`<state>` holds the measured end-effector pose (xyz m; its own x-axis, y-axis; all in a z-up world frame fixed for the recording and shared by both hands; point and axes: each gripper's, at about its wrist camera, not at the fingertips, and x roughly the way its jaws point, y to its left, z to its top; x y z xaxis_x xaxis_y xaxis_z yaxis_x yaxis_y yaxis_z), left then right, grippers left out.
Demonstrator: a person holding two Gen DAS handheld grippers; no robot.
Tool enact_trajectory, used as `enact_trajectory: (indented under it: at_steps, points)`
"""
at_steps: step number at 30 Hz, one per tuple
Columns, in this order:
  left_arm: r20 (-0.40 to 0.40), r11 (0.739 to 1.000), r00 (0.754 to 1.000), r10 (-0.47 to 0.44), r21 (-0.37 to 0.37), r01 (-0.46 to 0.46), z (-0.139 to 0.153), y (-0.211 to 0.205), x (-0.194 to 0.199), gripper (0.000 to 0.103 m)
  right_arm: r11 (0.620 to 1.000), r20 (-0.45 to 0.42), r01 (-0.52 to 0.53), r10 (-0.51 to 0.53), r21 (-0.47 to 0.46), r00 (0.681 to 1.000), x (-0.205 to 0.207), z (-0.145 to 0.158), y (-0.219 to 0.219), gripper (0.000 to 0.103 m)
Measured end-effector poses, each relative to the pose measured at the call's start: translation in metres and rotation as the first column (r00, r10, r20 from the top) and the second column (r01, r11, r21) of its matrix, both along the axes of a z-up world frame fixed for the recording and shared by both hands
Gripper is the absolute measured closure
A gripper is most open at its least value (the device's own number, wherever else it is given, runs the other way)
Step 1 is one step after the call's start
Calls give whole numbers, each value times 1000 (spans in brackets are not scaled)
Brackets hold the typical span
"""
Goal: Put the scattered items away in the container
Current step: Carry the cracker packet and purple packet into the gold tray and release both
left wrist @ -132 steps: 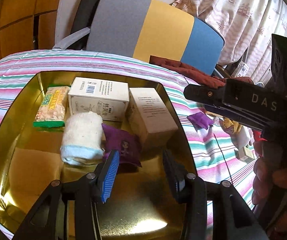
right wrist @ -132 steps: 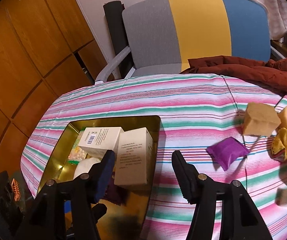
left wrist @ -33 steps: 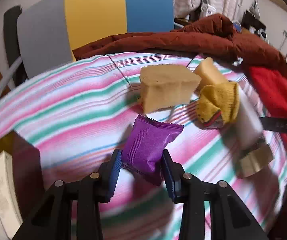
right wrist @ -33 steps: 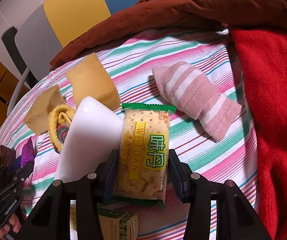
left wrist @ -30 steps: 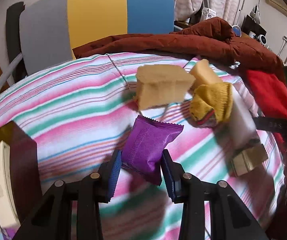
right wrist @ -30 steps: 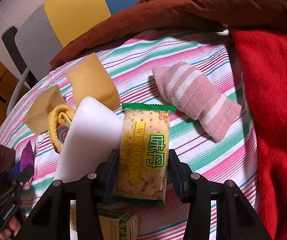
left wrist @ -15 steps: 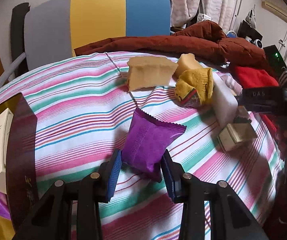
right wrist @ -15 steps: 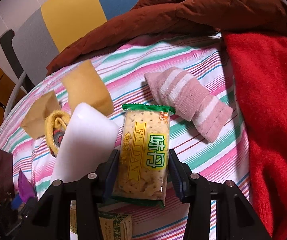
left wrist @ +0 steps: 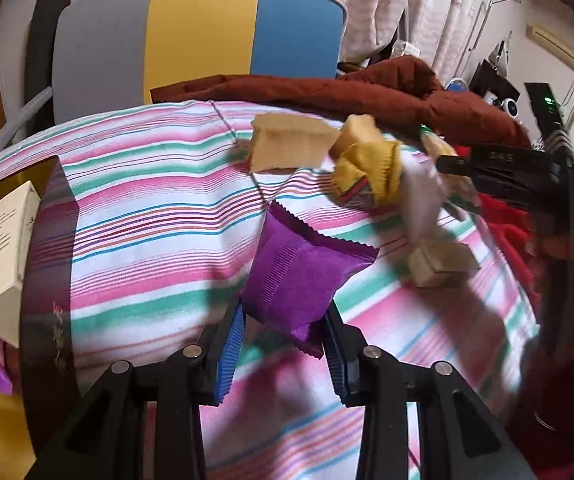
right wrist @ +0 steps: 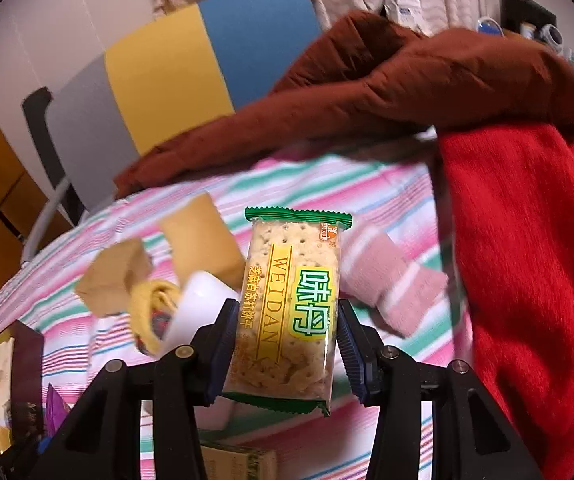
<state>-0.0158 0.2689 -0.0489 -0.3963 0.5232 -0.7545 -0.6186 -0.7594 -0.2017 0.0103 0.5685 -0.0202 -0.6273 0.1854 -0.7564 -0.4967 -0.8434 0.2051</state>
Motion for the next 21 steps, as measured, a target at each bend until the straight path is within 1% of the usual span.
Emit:
enact_trajectory:
  at_steps: [2,5,10,12,17,21]
  points:
    - [-23,1000,1000,-15,-6,14,3,-2,9,65,999,-19,-25,26,23,999,-1,5,-8,55]
    - [-56,999,998,-31,-11,31,8,-6,22,65,999,-17,-39,40,25,999,-2,5,-14,55]
    - [-55,999,998,-26,27,27,16,-21,37,65,999,-19,-48,47,-6,999,-1,3,-14,55]
    - [-67,999,997,-21,43,24,22,-30,44,65,998,-21,-57,57,-5,998,-1,4,-15,55]
    - [-96,998,995,-5,67,12,34,-49,56,65,994,-31,-99,100,36,995,1,9,-30,55]
    - [-119,996,993,15,86,-5,44,-69,62,65,986,-19,-147,149,80,989,0,13,-51,55]
